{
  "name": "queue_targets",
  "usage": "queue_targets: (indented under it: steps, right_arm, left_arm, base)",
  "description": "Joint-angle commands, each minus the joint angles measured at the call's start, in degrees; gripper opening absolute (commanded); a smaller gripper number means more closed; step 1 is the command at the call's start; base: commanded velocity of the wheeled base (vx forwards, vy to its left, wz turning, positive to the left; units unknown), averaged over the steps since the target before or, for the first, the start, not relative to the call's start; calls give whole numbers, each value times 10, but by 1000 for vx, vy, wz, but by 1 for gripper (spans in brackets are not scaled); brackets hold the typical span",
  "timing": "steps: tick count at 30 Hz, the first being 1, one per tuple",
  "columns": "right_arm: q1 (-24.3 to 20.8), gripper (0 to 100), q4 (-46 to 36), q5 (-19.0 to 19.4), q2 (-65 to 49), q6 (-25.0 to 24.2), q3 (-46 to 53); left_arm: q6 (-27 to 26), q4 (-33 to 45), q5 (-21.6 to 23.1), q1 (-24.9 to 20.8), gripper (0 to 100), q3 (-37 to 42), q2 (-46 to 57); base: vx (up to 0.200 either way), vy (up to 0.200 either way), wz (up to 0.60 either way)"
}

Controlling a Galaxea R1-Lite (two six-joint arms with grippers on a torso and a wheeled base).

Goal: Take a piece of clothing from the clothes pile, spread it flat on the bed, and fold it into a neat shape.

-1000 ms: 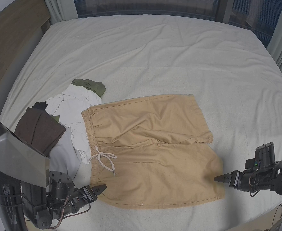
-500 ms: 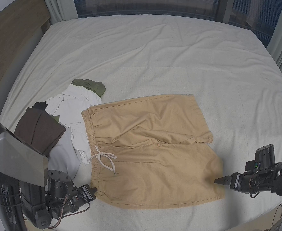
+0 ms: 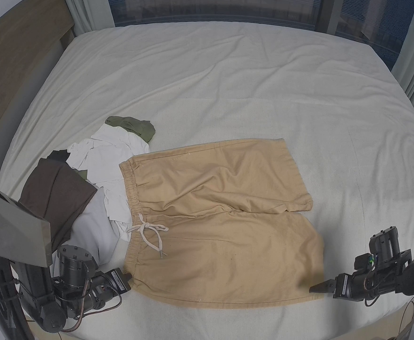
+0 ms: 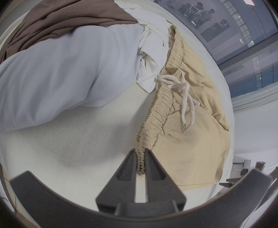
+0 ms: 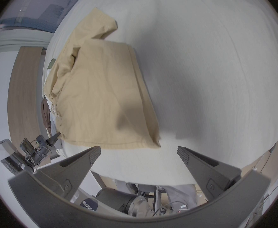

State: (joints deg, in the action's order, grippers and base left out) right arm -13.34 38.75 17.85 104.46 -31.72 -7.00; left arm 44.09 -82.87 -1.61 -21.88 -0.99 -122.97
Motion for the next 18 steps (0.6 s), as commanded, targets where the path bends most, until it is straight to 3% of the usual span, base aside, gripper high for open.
queue_targets:
  steps: [1, 13, 14, 18]
  right_arm:
    - [-6, 100, 18, 1, 47, 0, 2]
    - [-4, 100, 154, -4, 149, -4, 23]
    - [-2, 0, 200, -4, 167, -6, 36]
    - [-1, 0, 283, -19, 201, -5, 63]
  left_arm:
    - [2, -1, -1, -4, 0, 10, 3]
    - [3, -5, -2, -11, 0, 10, 4]
    - [2, -5, -2, -11, 0, 10, 4]
    - [3, -5, -2, -11, 0, 10, 5]
  base:
    - [0, 0, 0]
    - [0, 0, 0]
    - [0, 0, 0]
    - [0, 0, 0]
